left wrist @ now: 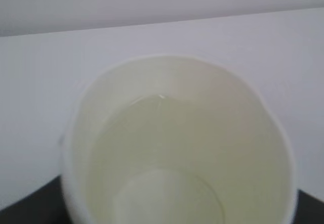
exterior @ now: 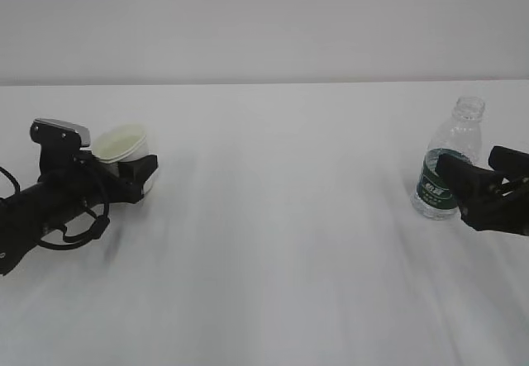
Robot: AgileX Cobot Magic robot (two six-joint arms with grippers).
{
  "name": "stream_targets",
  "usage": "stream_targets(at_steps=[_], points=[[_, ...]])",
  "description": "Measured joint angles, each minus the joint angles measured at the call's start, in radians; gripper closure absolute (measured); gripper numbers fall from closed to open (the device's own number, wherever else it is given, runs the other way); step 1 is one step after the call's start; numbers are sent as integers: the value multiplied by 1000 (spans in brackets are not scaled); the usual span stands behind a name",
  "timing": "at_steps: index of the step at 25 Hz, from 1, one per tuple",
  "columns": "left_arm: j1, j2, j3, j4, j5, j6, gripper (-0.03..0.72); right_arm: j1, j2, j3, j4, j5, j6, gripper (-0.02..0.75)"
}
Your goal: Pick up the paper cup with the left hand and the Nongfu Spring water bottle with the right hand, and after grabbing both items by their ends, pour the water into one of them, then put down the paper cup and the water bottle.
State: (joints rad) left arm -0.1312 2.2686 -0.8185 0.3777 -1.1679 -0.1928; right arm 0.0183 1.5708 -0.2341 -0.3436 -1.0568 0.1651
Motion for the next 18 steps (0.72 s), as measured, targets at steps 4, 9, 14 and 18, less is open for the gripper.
stream_targets(at_steps=[4,9,14,18], points=[[0,2,0,27,8,0,94,0,0,0,0,0,0,145],[0,2,0,36,8,0,66,0,0,0,0,0,0,145],[0,2,2,55,8,0,63,0,0,0,0,0,0,146],[0,-1,25,56,8,0,62,0,0,0,0,0,0,145]])
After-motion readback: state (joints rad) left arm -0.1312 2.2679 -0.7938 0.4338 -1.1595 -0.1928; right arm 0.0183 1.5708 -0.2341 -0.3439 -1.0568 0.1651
